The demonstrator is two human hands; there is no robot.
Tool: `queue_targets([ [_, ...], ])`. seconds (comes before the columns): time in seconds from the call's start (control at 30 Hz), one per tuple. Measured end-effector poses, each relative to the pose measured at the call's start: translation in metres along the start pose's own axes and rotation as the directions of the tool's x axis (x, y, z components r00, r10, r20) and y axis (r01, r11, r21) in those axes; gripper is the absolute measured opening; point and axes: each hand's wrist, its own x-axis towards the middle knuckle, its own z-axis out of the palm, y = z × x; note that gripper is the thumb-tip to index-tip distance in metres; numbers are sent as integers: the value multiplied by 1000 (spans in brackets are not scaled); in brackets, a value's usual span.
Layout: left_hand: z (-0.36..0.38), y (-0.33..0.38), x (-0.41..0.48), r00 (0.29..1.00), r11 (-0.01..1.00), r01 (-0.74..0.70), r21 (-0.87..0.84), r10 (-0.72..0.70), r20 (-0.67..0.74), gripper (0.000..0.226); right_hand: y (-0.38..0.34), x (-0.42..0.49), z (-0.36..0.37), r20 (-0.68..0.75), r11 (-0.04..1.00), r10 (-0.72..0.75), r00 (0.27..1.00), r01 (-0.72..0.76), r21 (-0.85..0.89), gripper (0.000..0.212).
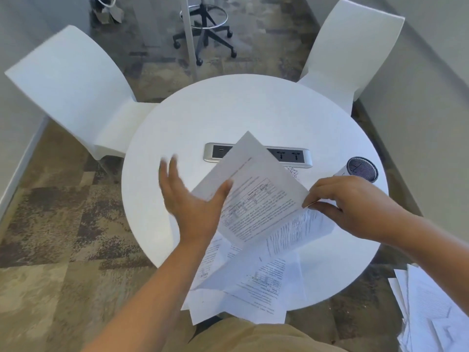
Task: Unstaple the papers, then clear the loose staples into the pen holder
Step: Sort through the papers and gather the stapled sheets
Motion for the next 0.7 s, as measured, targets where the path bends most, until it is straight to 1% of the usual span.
queue_targets([
  [0.03,0,-7,-6,947,943,301,-144,-277,162,114,3,-3,-1,-8,999,27,1000,-26,38,13],
  [0.07,1,-14,-12,825,789,537,-300,-415,385,112,5,-6,-2,-12,996,52,999,-51,68,14],
  [0.1,4,-23,-17,687,629,696,-348,-442,576,100,8,-9,-3,-13,993,74,997,-73,91,15],
  [0.13,8,-28,-21,587,550,771,-321,-416,695,79,11,-12,-3,-10,990,97,995,-95,106,16],
  [0.17,13,-33,-24,537,558,782,-276,-380,753,54,14,-14,-4,-1,987,115,993,-114,116,16],
  [0.2,19,-34,-26,548,612,749,-254,-358,756,34,18,-16,-4,15,984,132,991,-133,115,15],
  [0.23,23,-37,-27,587,670,699,-250,-338,736,25,21,-18,-4,37,984,143,989,-146,97,15],
  [0.3,29,-41,-25,667,769,590,-246,-292,685,20,26,-20,-8,105,989,148,983,-148,-10,17],
  [0.37,31,-40,-18,731,862,468,-195,-254,633,10,31,-20,-15,169,978,138,976,-107,-181,22],
  [0.43,30,-39,-8,779,945,317,-87,-207,593,15,32,-15,-26,208,948,89,974,-19,-317,24],
  [0.47,30,-39,-4,780,971,235,-36,-166,604,20,29,-11,-32,226,934,49,973,36,-356,23],
  [0.5,30,-36,-1,762,984,175,-12,-128,635,24,25,-5,-37,244,922,9,970,87,-377,21],
  [0.57,30,-27,0,685,994,114,2,-80,724,32,13,8,-42,282,905,-66,957,177,-387,16],
  [0.63,33,-19,-3,591,991,133,-10,-71,804,27,0,23,-39,282,881,-177,943,280,-382,12],
  [0.67,35,-13,-5,558,987,157,-25,-68,827,23,-6,31,-37,276,875,-221,935,315,-366,9],
  [0.7,36,-7,-7,541,980,194,-43,-70,838,21,-12,39,-34,268,876,-248,931,334,-348,8],
])
